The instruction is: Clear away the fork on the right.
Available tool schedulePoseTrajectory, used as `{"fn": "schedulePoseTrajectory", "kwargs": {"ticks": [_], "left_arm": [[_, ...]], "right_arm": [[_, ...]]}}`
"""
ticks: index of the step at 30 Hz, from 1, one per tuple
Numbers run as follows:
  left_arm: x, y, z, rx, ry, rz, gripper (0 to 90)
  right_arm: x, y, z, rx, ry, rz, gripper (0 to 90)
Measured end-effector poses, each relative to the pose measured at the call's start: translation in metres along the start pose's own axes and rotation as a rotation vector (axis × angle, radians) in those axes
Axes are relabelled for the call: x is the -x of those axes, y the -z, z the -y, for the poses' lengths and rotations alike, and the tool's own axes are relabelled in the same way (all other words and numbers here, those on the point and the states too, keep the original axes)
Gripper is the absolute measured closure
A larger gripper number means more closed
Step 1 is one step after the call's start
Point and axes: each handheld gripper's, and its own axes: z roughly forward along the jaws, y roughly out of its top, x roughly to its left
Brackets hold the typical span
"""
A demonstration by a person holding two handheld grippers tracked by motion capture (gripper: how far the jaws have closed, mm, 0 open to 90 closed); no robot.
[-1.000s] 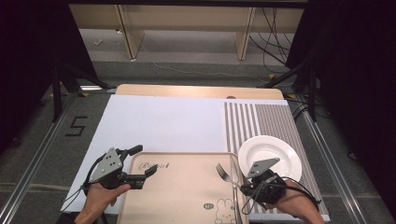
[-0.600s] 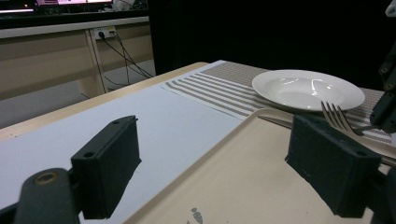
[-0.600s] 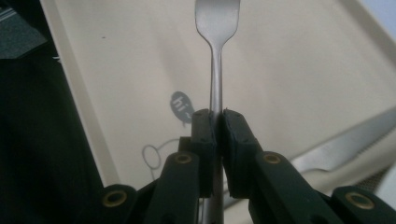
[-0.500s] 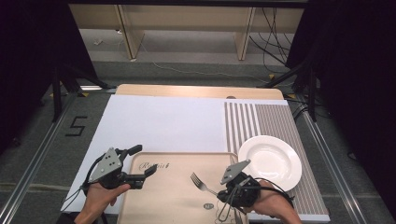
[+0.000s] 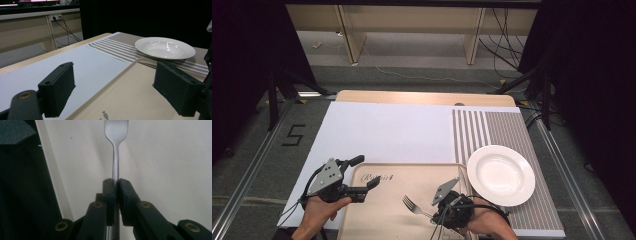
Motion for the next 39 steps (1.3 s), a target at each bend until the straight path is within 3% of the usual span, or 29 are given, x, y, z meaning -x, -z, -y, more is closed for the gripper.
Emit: {"fn": "schedulePoseTrajectory", "kwargs": {"ticks": [7,18,21,30,35,37,39], "left_arm": [[0.0,-0.001,0.0,0.0,0.002,0.001,16.3],[0.0,-0.001,0.0,-0.001,0.002,0.002,16.3],[0.0,0.0,0.0,-0.001,0.001,0.004,16.3],[0.001,0.0,0.001,-0.002,0.004,0.005,16.3],[0.0,-0.001,0.001,-0.001,0.004,0.005,16.2],[0.0,0.0,0.0,-0.001,0.003,0.004,16.3],[0.0,0.0,0.0,-0.001,0.001,0.003,16.3]], "right_arm": [[-0.003,-0.014,-0.002,-0.036,-0.004,-0.012,84.4],[-0.005,-0.028,-0.005,-0.097,0.003,0.008,84.2],[-0.005,-0.032,-0.006,-0.101,0.02,0.003,84.2],[-0.004,-0.035,-0.007,-0.109,0.01,0.018,82.5],[-0.004,-0.03,-0.009,-0.062,-0.005,-0.018,59.7],[-0.006,-0.03,-0.011,-0.036,-0.028,-0.029,54.1],[-0.008,-0.031,-0.013,-0.014,-0.013,-0.026,53.1]]}}
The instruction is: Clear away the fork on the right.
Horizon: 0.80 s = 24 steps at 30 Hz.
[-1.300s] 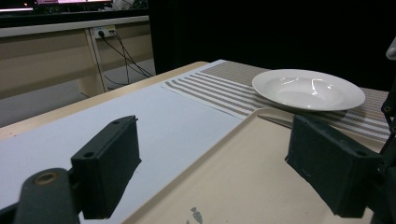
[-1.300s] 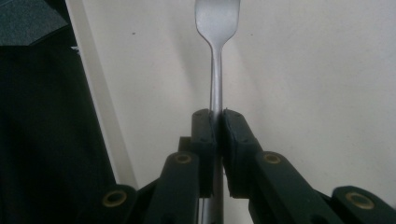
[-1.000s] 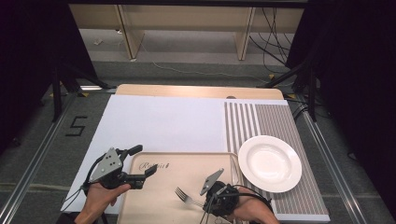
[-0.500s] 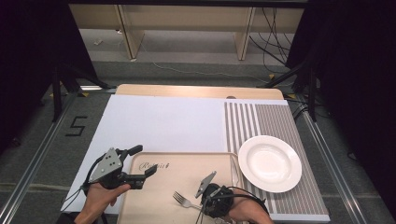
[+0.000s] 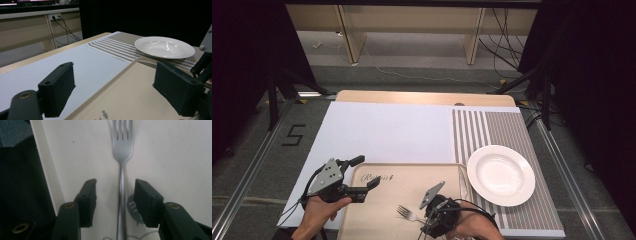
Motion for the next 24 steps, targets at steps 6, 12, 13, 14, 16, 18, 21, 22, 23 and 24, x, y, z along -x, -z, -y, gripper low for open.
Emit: {"fn": "schedulePoseTrajectory", "kwargs": {"ticks": [6,12,13,14,16,18,21,22,23,24], "left_arm": [[0.0,0.0,0.0,0.0,0.001,-0.002,16.3],[0.0,0.0,0.0,-0.001,-0.002,-0.002,16.3],[0.0,0.0,0.0,-0.002,-0.002,-0.002,16.3],[0.0,0.0,0.0,-0.002,-0.001,-0.003,16.3],[-0.001,0.0,0.0,-0.004,-0.002,-0.004,16.3],[-0.001,0.0,0.0,-0.004,-0.003,-0.004,16.3],[0.0,0.0,0.0,-0.002,-0.001,-0.002,16.3],[0.0,0.0,0.0,-0.001,-0.001,-0.002,16.3],[0.0,0.0,0.0,-0.001,-0.002,-0.003,16.3],[0.0,0.0,0.0,-0.002,-0.002,-0.002,16.3]], "right_arm": [[-0.009,-0.002,-0.005,0.032,0.06,0.024,67.4],[-0.014,-0.009,-0.007,0.02,0.087,0.073,81.3],[-0.015,-0.01,-0.007,0.017,0.09,0.083,82.8],[-0.015,-0.012,-0.007,0.014,0.092,0.085,84.1],[-0.015,-0.013,-0.008,0.01,0.094,0.099,87.1],[-0.016,-0.015,-0.008,-0.003,0.1,0.114,89.0],[-0.016,-0.016,-0.009,-0.008,0.099,0.128,89.3],[-0.016,-0.017,-0.009,-0.011,0.101,0.134,89.8],[-0.016,-0.017,-0.009,-0.021,0.099,0.143,90.0],[-0.015,-0.017,-0.009,-0.023,0.096,0.145,90.0]]}}
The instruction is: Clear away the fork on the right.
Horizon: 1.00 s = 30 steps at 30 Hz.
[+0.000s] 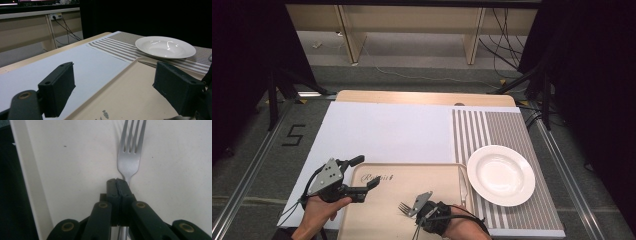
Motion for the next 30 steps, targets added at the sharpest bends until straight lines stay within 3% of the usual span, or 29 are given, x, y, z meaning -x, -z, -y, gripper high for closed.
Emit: {"fn": "schedulePoseTrajectory", "kwargs": {"ticks": [4,14,30], "left_arm": [[0.0,0.0,0.0,0.0,0.001,0.0,16.3],[0.0,0.0,0.0,-0.001,0.001,-0.002,16.3],[0.0,0.0,0.0,-0.001,0.001,-0.001,16.3]], "right_arm": [[0.006,0.0,0.002,-0.001,-0.009,0.024,90.0],[0.03,0.006,0.014,-0.011,-0.092,0.064,90.0],[0.05,0.018,0.034,-0.048,-0.167,0.069,90.0]]}}
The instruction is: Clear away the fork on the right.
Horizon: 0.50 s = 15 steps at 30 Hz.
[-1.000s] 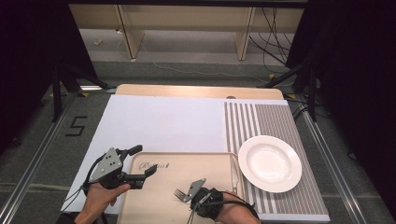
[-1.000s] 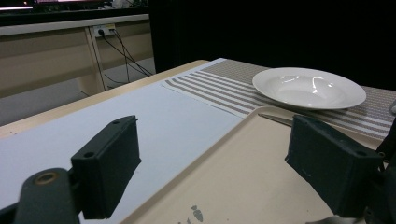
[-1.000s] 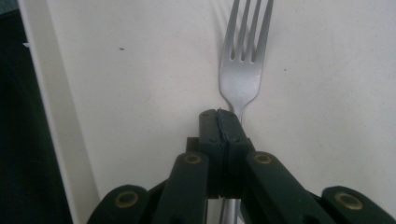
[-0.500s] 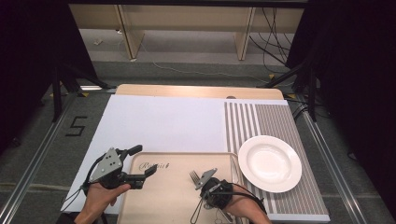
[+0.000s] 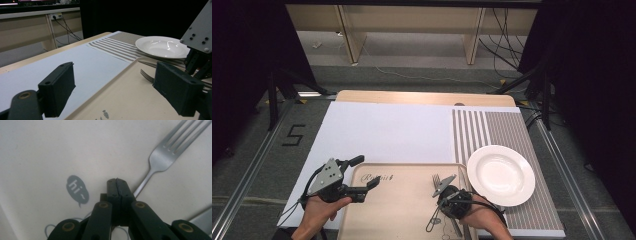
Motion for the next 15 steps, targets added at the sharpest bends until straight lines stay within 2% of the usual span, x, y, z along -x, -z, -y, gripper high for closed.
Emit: {"fn": "schedulePoseTrajectory", "kwargs": {"ticks": [5,15], "left_arm": [[0.0,0.0,0.0,0.001,0.0,0.0,16.5],[0.0,0.0,0.0,0.0,-0.001,-0.001,16.4]], "right_arm": [[0.007,0.004,0.009,-0.006,-0.034,0.015,90.0],[0.016,0.011,0.022,0.007,-0.063,0.036,90.0]]}}
